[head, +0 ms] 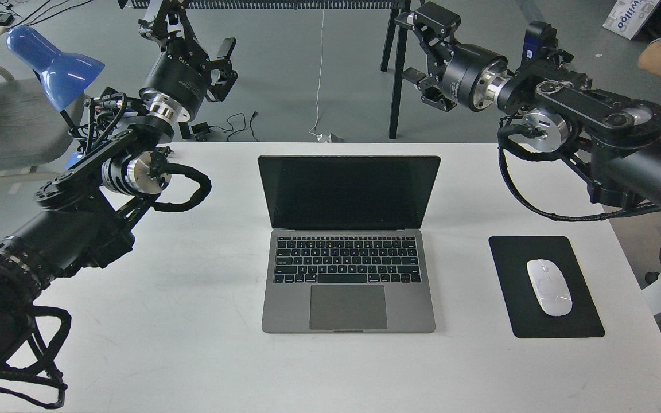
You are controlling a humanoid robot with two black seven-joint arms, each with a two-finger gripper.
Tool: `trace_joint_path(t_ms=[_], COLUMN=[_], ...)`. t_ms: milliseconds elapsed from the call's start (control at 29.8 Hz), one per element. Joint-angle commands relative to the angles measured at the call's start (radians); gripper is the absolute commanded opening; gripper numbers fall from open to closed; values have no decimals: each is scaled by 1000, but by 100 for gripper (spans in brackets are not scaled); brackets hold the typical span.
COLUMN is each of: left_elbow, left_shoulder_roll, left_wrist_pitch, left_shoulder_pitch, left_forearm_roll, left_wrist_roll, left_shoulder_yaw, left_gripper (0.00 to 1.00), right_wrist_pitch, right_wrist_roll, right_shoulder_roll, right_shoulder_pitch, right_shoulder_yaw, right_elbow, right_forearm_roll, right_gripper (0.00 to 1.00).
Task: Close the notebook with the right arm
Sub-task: 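Raise the right arm and swing the right gripper over the laptop screen, then push the top of the laptop screen down with the right gripper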
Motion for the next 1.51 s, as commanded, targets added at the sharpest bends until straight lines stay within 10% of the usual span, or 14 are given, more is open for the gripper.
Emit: trace_joint_path(t_ms=[0,905,1475], left_elbow=[0,0,0], left_shoulder_roll=[0,2,2], left_wrist_pitch=[0,0,0], left_shoulder_pitch=[0,0,0], left_forearm_roll=[0,-1,-3], left_wrist_roll=[0,0,0], left_shoulder_yaw=[0,0,-2], left_gripper=[100,100,100], right_wrist_pitch=[4,149,199], right_wrist_roll=[-1,1,1], right_shoulder_roll=[81,220,115], right_shoulder_pitch=[29,14,43], right_shoulder_yaw=[-120,-274,-274], right_elbow=[-59,-154,111], right_forearm_roll=[-2,-123,-139], right_gripper=[100,100,100])
